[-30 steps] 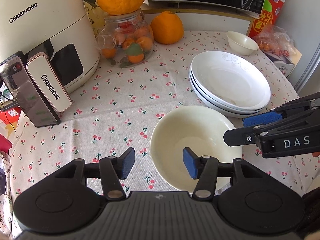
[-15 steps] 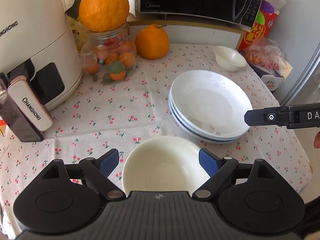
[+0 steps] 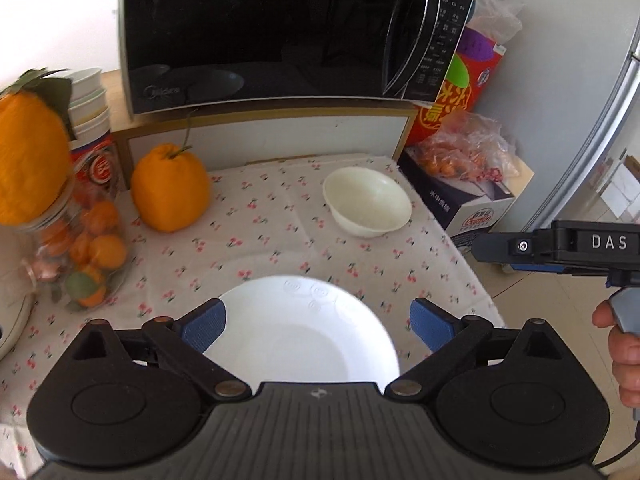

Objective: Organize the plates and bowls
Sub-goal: 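Move the right tool to the small white bowl by the microwave, then close the right tool on the small white bowl's rim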

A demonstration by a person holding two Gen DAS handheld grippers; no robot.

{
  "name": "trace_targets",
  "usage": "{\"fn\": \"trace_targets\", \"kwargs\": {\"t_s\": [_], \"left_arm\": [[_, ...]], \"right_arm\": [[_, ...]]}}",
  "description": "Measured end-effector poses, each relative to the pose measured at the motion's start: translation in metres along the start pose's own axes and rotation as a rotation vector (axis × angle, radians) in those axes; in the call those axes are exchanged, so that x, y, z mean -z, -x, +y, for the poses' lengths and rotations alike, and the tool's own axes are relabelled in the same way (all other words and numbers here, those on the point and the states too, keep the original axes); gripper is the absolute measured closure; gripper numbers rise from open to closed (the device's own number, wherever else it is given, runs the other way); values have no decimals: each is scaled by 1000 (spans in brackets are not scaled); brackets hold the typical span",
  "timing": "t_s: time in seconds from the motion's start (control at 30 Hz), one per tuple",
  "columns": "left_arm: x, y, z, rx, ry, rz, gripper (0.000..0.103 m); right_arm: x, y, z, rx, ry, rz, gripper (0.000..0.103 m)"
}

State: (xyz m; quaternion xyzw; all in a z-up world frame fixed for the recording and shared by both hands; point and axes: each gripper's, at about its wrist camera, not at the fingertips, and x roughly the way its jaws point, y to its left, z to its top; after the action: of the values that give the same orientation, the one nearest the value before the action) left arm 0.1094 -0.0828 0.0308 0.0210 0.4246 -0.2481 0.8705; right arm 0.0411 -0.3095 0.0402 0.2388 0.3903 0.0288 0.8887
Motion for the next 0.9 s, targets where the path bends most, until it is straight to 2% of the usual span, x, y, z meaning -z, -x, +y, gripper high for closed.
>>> {"fn": "trace_targets", "kwargs": {"t_s": [0.2,0.37,0.53,0.67,0.77,0.83,0.9], "left_arm": [[-37,-66,-4,85,118,39,5],[-51,-112,0,87,142,19,11],[-60,-147,7,123,171,19,23],[-62,-165,11,146,180,25,35],[-62,-172,14,159,188,31,48],[-62,-177,17,171,200,41,62],[-61,-181,21,177,213,49,66]], "right_arm": [[-29,-37,-38,35,-83,-8,20],[-40,-74,-67,5,-182,-50,21],[-42,-108,-96,-64,-293,-63,21],[-42,-127,-101,-75,-295,-87,21],[-42,-136,-100,-78,-277,-102,29],[-41,-141,-98,-73,-258,-104,41],[-41,-147,-95,-58,-238,-106,52]]}}
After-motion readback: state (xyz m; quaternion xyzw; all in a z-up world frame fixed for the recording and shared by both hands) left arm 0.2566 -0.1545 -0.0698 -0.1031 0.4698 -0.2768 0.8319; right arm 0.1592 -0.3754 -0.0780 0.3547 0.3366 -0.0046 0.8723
